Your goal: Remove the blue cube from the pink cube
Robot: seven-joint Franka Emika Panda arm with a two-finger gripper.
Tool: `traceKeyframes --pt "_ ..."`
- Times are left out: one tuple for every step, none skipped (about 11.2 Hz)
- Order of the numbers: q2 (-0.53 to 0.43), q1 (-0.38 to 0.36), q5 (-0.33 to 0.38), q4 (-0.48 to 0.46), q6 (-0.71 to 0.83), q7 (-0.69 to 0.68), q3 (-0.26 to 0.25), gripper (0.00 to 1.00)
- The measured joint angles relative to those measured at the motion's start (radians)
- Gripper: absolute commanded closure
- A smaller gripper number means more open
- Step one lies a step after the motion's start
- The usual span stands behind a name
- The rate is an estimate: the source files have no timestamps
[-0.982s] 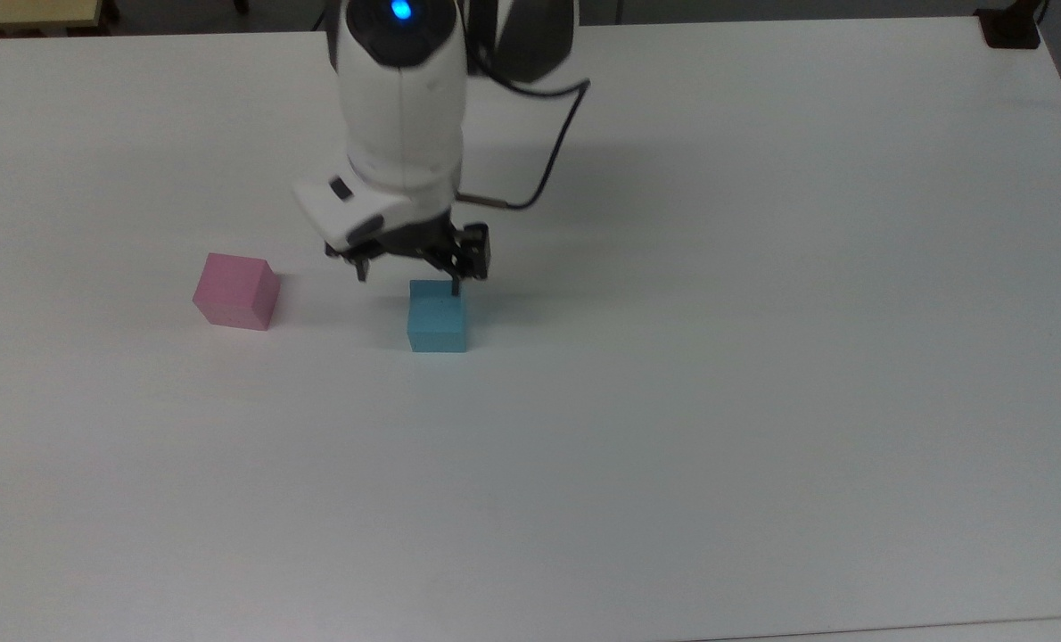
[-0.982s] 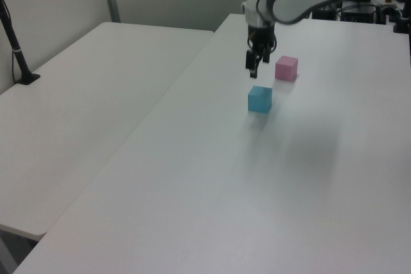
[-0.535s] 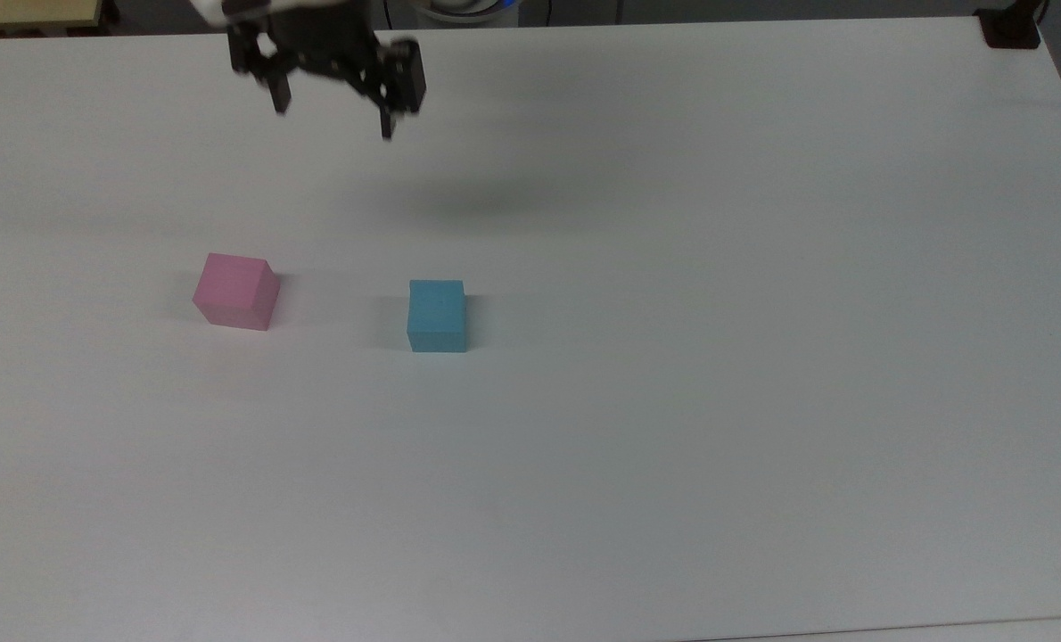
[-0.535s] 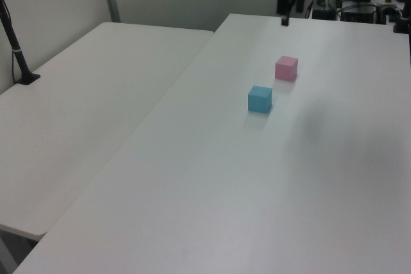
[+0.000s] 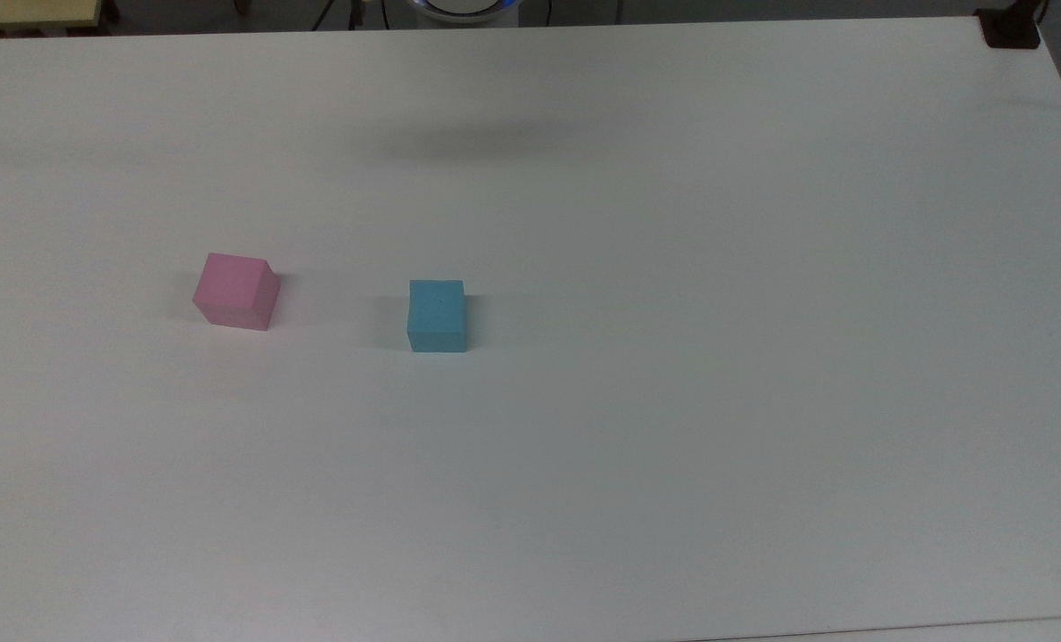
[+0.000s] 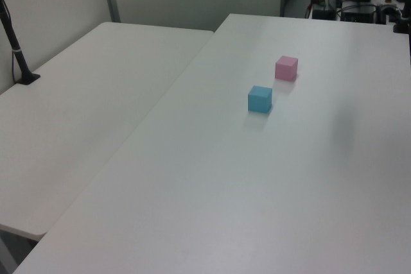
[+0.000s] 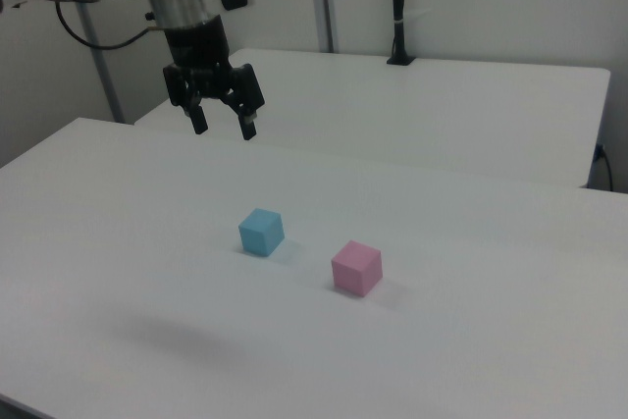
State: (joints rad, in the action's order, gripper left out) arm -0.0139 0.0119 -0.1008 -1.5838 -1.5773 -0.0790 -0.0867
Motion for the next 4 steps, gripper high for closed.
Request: traceKeyframes --pt "0.001 0.003 0.0 -0.003 -0.005 -0.059 -0.006 0.0" --pt "0.002 0.008 0.003 -0.004 -0.008 -0.11 -0.006 0.0" --pt "0.002 0.012 0.019 -0.004 -0.009 -0.126 -0.007 0.0" --pt "0.002 0.012 0.039 -0.004 -0.009 -0.129 -0.007 0.0"
